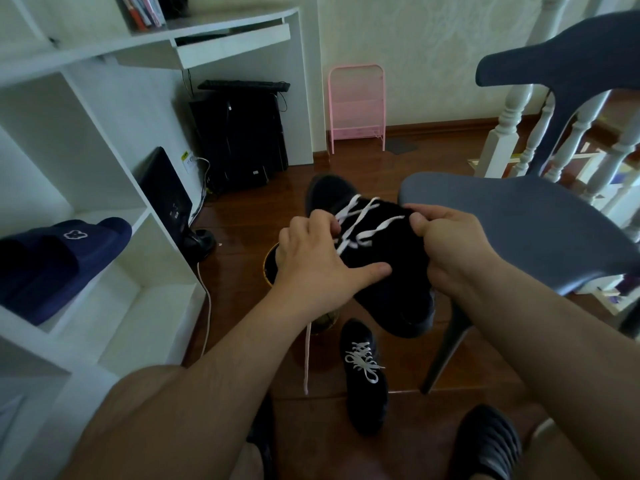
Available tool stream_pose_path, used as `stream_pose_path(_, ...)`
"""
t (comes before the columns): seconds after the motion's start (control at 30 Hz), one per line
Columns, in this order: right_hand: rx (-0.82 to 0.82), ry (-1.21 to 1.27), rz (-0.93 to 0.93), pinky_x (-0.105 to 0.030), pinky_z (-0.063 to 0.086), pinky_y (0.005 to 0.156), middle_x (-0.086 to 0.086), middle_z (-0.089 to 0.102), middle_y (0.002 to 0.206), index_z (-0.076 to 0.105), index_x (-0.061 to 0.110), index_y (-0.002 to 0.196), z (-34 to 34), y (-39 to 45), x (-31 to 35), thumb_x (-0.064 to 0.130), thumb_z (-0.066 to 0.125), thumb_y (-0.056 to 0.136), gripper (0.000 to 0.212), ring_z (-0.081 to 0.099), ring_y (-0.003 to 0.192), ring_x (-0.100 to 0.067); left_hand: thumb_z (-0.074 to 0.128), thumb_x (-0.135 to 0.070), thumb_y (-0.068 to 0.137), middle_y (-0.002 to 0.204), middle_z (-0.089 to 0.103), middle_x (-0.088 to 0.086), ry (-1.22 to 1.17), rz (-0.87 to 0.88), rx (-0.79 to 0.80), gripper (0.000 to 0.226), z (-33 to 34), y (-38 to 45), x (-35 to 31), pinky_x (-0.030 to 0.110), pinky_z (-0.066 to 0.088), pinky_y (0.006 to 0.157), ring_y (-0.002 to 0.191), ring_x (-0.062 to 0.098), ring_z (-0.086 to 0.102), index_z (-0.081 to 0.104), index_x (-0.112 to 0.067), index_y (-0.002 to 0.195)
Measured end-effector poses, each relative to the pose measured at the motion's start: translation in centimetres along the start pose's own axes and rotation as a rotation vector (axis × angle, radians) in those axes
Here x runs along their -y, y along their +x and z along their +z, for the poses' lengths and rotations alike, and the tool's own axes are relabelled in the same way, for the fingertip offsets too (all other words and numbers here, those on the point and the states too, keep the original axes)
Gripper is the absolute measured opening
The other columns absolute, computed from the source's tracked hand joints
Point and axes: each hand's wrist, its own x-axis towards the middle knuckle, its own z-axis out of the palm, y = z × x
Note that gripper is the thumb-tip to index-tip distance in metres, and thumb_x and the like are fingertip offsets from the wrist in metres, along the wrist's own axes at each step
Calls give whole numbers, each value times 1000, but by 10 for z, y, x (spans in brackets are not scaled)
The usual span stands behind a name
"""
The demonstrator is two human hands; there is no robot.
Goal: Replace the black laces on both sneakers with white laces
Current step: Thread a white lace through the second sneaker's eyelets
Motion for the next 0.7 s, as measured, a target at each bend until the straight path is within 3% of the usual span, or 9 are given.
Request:
stream_pose_path(0.07,-16,141,28,-35,63,64,-17,79,99,76,9,111,0,2,2,-1,49,105,29,79,82,-27,78,-74,73,121,41,-6,-32,-44,72,76,0,-1,8,38,45,94,112,17,41,34,-32,119)
stream_pose_path(0.17,11,240,73,-36,63,64,-15,79,98,76,10,114,1,1,3,-1,45,106,34,79,84,-27,76,-55,89,105,60,2,-326,-167,158,64,0,0,13,47,59,78,91,22,65,30,-22,118)
stream_pose_path(0.23,50,251,98,-37,63,66,-17,79,104,76,10,116,4,-2,0,0,43,107,36,79,89,-29,74,-42,94,99,61,1,-494,-224,95,54,0,2,13,49,61,85,88,18,66,31,-21,120)
stream_pose_path(0.33,87,259,83,-34,63,66,-17,78,108,74,8,120,7,-9,0,1,44,107,33,78,92,-28,78,-37,88,102,65,-2,-624,-252,-66,45,3,7,15,50,62,87,92,17,68,44,-29,115)
stream_pose_path(0.47,64,277,-16,-23,55,65,-4,78,85,75,6,99,5,-14,8,16,63,102,16,70,64,-11,85,-34,78,102,72,1,-868,-333,-254,49,2,12,18,44,64,79,91,20,74,45,-37,107)
stream_pose_path(0.53,16,236,-3,-29,54,75,-5,77,91,74,5,95,2,-10,7,25,71,98,21,66,73,-16,85,-30,79,100,73,1,-900,-322,-286,50,1,13,19,43,64,76,88,20,75,46,-37,108)
stream_pose_path(0.63,-31,163,5,-32,60,71,-13,78,99,75,8,101,-2,-1,3,9,77,92,10,72,75,-17,84,-26,83,97,72,0,-862,-294,-321,51,-1,13,19,36,63,73,85,16,74,45,-32,116)
stream_pose_path(0.7,-48,203,37,-37,63,73,-15,77,105,73,10,108,-7,10,9,2,74,92,18,78,84,-20,84,-25,84,95,71,-2,-830,-284,-338,52,-3,13,20,35,63,72,83,15,74,44,-31,117)
